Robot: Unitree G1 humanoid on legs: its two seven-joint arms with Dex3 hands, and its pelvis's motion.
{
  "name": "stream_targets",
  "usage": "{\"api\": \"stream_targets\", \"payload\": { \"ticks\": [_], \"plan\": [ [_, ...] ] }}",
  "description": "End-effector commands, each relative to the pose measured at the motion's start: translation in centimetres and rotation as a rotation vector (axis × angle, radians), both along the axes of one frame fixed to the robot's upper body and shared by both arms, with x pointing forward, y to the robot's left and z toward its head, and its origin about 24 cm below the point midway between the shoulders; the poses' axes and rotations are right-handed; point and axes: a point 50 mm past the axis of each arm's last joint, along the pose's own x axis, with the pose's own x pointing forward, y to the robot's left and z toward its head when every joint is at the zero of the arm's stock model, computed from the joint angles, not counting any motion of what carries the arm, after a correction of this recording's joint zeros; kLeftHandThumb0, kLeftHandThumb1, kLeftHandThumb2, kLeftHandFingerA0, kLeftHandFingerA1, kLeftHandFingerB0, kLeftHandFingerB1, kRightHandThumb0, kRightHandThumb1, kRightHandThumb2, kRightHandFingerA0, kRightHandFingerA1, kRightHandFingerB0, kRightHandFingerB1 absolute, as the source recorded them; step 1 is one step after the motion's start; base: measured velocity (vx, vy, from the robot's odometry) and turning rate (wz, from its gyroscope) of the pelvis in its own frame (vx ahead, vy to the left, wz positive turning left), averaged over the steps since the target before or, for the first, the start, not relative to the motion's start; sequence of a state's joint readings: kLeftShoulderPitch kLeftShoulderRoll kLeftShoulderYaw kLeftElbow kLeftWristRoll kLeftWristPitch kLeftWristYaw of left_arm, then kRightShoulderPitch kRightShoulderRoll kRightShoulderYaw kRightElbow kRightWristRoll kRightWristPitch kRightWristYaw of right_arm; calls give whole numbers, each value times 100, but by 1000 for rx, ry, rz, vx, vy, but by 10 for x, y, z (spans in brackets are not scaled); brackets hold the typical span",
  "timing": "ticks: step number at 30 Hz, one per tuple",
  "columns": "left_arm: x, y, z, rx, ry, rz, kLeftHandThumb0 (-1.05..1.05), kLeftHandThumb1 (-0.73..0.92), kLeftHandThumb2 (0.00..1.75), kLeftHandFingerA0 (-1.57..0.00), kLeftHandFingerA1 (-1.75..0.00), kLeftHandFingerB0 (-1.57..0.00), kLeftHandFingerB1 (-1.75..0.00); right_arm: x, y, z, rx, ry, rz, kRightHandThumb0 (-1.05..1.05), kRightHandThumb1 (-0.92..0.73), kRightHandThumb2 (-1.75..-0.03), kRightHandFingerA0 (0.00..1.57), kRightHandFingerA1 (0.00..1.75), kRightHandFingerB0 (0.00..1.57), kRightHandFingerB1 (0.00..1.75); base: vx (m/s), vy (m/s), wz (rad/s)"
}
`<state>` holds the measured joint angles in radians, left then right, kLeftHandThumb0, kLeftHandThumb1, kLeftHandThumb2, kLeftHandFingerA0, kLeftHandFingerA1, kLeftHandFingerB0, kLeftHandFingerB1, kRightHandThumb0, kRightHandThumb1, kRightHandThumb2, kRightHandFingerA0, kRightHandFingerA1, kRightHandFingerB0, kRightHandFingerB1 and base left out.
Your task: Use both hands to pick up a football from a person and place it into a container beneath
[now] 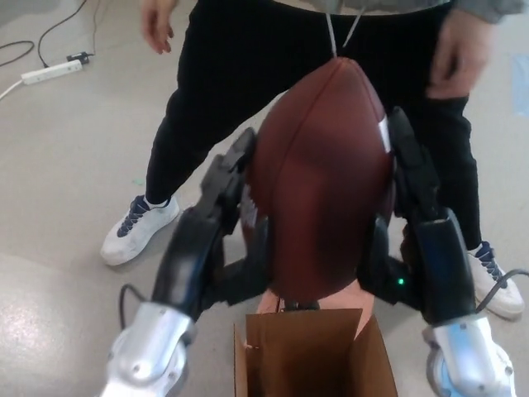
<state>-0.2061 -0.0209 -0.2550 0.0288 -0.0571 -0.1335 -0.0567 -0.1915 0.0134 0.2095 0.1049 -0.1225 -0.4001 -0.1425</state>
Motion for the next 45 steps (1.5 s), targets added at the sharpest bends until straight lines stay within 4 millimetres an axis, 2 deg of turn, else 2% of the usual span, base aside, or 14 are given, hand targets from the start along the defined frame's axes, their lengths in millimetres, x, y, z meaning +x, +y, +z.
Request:
{"api": "stream_targets", "payload": {
  "ticks": [1,11,14,15,16,21,24,25,26,27,30,32,33,45],
  "plan": [
    [10,-27,12,-7,-83,-129,-82,81,112,0,-15,-16,-24,12,1,6,-30,8,14,-82,-87,-120,0,13,0,16,0,0,0],
    [28,-33,13,-38,-21,-165,-79,76,99,-1,-13,0,-18,26,-14,11,-37,7,-17,-83,-87,-120,0,12,0,13,0,0,0],
    [35,-18,11,6,36,-111,-79,76,112,0,-20,-1,-20,31,-30,12,-107,25,-62,-89,-90,-119,0,9,0,10,0,0,0],
    [37,-10,11,7,41,-83,-82,73,93,0,-18,-1,-18,32,-37,13,-112,34,-80,-89,-89,-119,0,10,0,9,0,0,0],
    [41,4,11,-5,58,-50,-82,78,113,0,-16,0,-18,34,-46,14,-110,46,-104,-84,-83,-118,0,14,0,13,0,0,0],
    [49,53,13,-15,88,65,-80,82,116,0,-18,0,-16,35,-76,16,-100,61,-169,-88,-84,-117,0,10,0,11,0,0,0],
    [53,90,17,21,71,130,-78,83,115,0,-16,0,-16,31,-91,16,-72,67,-187,-90,-84,-116,0,10,0,11,0,0,0],
    [54,101,20,51,52,170,-81,75,95,0,-11,0,-12,31,-96,15,-69,76,-199,-90,-85,-116,0,10,0,9,0,0,0],
    [54,113,22,42,51,189,-79,79,114,0,-19,0,-17,30,-99,15,-64,77,-201,-87,-82,-116,0,13,0,11,0,0,0],
    [54,120,24,50,48,200,-78,92,78,0,-14,0,-12,29,-100,14,-70,81,-204,-87,-83,-116,0,13,0,10,0,0,0],
    [53,128,24,67,42,210,-83,77,99,0,-13,0,-12,29,-101,13,-89,88,-210,-89,-85,-115,0,12,0,9,0,0,0],
    [51,135,22,76,54,229,-82,73,93,0,-16,0,-17,27,-100,11,-105,90,-213,-85,-84,-113,0,14,0,10,0,0,0],
    [50,137,20,73,64,234,-82,76,112,0,-18,0,-18,28,-99,11,-115,87,-216,-83,-82,-112,1,17,1,14,0,0,0],
    [31,166,-24,111,228,333,-85,81,110,-4,-17,-4,-13,43,-106,-7,-186,158,-308,-82,-82,-110,5,19,5,15,0,0,0]
  ]
}}
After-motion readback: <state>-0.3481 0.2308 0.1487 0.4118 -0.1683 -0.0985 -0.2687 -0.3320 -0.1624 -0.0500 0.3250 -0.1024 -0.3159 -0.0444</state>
